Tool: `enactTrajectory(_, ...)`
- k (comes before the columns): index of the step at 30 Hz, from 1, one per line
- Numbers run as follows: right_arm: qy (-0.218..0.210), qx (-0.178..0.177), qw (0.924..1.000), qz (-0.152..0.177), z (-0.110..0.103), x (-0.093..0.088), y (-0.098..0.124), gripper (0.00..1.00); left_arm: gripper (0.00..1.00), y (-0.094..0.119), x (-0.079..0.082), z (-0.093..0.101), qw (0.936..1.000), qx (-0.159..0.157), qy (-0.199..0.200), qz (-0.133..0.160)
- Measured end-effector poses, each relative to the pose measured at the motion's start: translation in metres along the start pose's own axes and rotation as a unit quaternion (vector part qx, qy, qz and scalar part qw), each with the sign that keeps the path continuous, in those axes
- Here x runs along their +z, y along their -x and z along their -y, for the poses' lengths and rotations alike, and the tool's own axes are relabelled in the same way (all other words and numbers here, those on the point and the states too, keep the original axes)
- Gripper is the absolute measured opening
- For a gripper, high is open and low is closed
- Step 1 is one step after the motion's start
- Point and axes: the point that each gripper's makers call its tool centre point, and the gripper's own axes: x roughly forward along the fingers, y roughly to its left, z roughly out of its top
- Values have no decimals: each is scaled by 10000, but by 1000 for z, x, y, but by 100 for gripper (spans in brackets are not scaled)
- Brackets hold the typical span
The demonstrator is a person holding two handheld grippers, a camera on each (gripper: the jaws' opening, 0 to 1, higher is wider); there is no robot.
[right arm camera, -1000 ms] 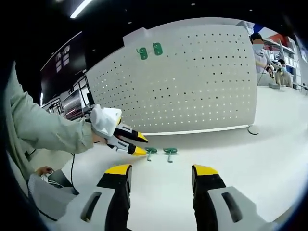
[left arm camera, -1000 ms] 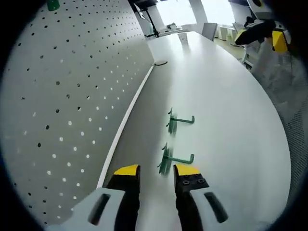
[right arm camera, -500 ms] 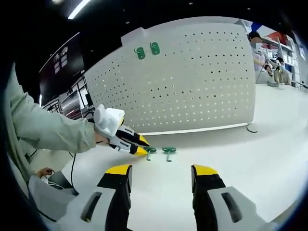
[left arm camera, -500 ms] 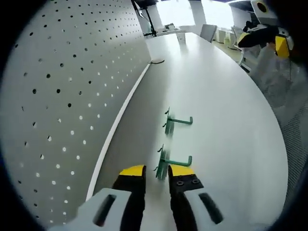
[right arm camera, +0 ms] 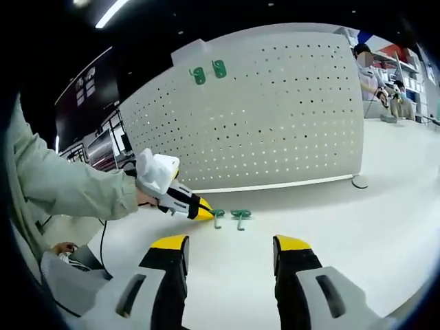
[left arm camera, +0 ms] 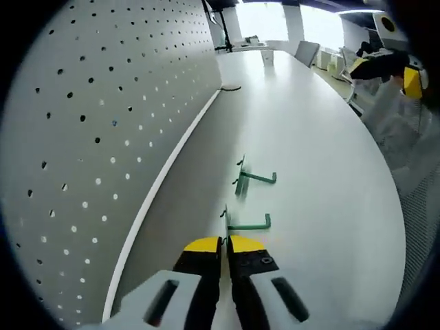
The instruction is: Insert the hook assembly into the mounting plate slot until the hook locks in place.
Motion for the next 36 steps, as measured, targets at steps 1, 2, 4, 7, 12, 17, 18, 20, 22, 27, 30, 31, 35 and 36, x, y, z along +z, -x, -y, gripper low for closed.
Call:
enactTrajectory(1, 4, 4, 10000, -2, 0, 0, 0, 47, 4, 0, 0, 1, 10000, 14, 38, 11)
enactTrajectory(2, 6, 8, 10000, -4, 0, 0, 0, 47, 4, 0, 0, 1, 10000, 19, 53, 18)
enactTrajectory(4, 27, 21, 10000, -9, -1, 0, 0, 47, 4, 0, -1, 2, 9999, 36, 96, 27)
enactTrajectory(7, 74, 47, 10000, -24, -2, 0, -1, 47, 3, 2, -2, 5, 9998, 22, 187, 29)
enactTrajectory(12, 194, 37, 9998, -35, -3, 1, -1, 46, 3, 7, -3, 10, 9978, 46, 634, 192)
enactTrajectory(17, 250, 50, 9997, -39, -4, 0, -1, 46, 3, 16, -5, 15, 9965, 162, 758, 319)
enactTrajectory(18, 246, 49, 9997, -39, -3, 0, -1, 46, 3, 18, -5, 15, 9963, 181, 771, 341)
enactTrajectory(20, 269, 56, 9996, -35, -4, 0, -1, 46, 3, 22, -6, 16, 9954, 227, 833, 405)
enactTrajectory(22, 309, 80, 9995, -49, -6, 0, -1, 46, 3, 27, -8, 17, 9945, 294, 901, 450)
enactTrajectory(27, 380, 125, 9992, -71, -9, -1, -2, 46, 3, 36, -13, 21, 9930, 364, 994, 516)
enactTrajectory(30, 459, 149, 9988, -82, -11, -1, -2, 46, 3, 43, -17, 22, 9926, 406, 1018, 523)
enactTrajectory(31, 457, 152, 9988, -85, -11, -1, -2, 45, 3, 45, -18, 22, 9924, 421, 1029, 535)
enactTrajectory(35, 492, 175, 9986, -116, -13, -3, -2, 45, 3, 57, -17, 23, 9902, 527, 1118, 645)
enactTrajectory(36, 498, 183, 9985, -117, -14, -3, -2, 45, 3, 60, -17, 23, 9894, 561, 1148, 683)
